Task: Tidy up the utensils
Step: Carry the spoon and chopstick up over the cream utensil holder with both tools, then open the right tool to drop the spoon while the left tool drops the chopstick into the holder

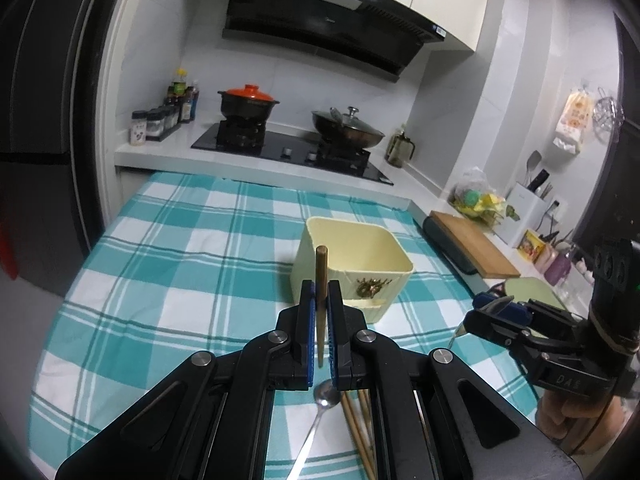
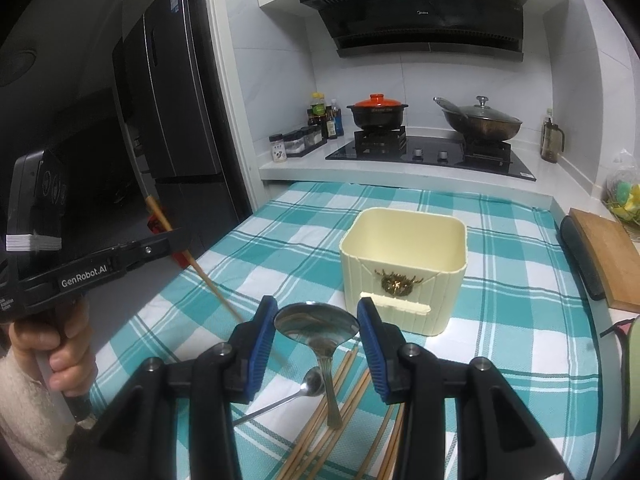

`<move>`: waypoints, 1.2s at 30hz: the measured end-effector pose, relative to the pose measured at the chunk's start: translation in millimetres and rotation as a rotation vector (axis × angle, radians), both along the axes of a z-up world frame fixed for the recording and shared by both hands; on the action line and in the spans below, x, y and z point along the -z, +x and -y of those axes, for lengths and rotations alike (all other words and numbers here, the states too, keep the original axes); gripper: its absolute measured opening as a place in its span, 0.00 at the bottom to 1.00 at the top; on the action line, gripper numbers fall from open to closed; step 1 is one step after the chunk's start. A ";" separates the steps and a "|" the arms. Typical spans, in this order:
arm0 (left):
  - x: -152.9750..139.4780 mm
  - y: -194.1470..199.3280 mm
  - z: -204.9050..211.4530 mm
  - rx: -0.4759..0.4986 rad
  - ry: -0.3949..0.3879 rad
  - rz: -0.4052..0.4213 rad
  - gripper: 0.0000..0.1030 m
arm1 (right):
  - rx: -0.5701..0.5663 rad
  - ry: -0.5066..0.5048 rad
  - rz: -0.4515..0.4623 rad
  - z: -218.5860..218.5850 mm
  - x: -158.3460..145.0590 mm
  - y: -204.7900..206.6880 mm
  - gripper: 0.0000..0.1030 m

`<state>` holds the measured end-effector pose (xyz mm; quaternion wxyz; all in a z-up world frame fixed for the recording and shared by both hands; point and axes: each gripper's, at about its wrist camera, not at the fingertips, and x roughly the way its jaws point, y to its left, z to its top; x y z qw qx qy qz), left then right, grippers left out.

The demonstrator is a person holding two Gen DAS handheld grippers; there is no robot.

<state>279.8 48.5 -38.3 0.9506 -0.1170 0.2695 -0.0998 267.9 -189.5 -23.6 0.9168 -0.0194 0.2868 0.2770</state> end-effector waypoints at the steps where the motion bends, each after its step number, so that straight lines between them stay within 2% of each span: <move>1: -1.9 1.1 0.6 0.005 0.003 0.002 0.03 | -0.001 0.002 0.001 0.8 -2.4 0.9 0.41; 8: -25.3 14.7 8.0 0.041 0.013 0.021 0.03 | 0.011 0.017 0.015 6.4 -24.8 10.4 0.41; 12: -52.2 29.3 12.3 0.065 0.008 0.051 0.03 | 0.026 0.044 0.032 10.2 -48.8 24.2 0.41; 17: -90.4 61.6 24.3 0.080 0.037 0.100 0.03 | 0.047 0.067 0.079 13.9 -91.4 52.5 0.41; 21: -105.1 100.8 41.1 0.104 0.065 0.098 0.03 | 0.088 0.074 0.109 17.6 -117.9 87.3 0.41; 24: -97.6 134.9 54.5 0.103 0.106 0.062 0.03 | 0.123 0.076 0.132 21.1 -125.4 117.6 0.41; 27: -74.5 169.8 63.1 0.101 0.129 -0.015 0.03 | 0.157 0.077 0.109 25.0 -113.3 150.1 0.41; 31: -35.1 201.7 67.9 0.108 0.119 -0.128 0.03 | 0.190 0.096 -0.024 32.9 -73.5 191.3 0.41; 36: 8.1 229.5 79.1 0.120 0.149 -0.243 0.03 | 0.210 0.082 -0.175 36.1 -23.7 224.8 0.41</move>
